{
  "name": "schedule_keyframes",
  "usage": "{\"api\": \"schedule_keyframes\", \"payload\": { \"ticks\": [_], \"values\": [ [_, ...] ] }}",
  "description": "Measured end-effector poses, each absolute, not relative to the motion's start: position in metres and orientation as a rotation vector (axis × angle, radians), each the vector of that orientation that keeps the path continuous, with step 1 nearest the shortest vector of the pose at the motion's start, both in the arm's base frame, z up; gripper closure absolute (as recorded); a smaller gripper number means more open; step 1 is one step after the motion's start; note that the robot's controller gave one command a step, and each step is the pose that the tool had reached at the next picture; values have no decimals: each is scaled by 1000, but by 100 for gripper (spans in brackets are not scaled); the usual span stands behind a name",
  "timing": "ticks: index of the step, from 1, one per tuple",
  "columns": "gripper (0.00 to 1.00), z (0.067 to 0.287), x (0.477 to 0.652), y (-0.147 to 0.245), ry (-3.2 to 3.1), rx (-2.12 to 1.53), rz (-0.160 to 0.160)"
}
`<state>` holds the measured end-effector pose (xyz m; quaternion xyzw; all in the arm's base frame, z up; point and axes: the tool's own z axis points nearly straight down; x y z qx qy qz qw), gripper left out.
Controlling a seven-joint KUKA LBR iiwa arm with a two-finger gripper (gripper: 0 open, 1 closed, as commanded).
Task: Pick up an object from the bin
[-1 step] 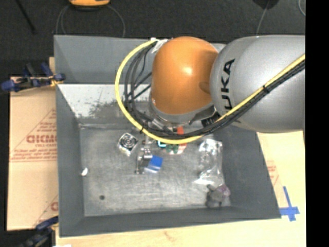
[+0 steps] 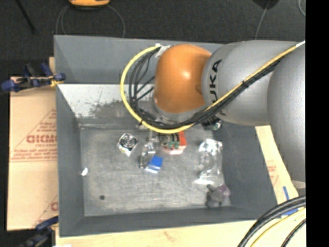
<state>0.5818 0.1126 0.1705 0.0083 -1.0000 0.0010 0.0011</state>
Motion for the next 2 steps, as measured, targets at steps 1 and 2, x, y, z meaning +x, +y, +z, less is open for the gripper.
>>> {"api": "schedule_keyframes", "payload": {
  "ticks": [1, 2],
  "values": [
    [0, 78, 623, 114, -3141, 320, -2],
    [0, 77, 623, 66, -3143, -162, -4]
  ]
}}
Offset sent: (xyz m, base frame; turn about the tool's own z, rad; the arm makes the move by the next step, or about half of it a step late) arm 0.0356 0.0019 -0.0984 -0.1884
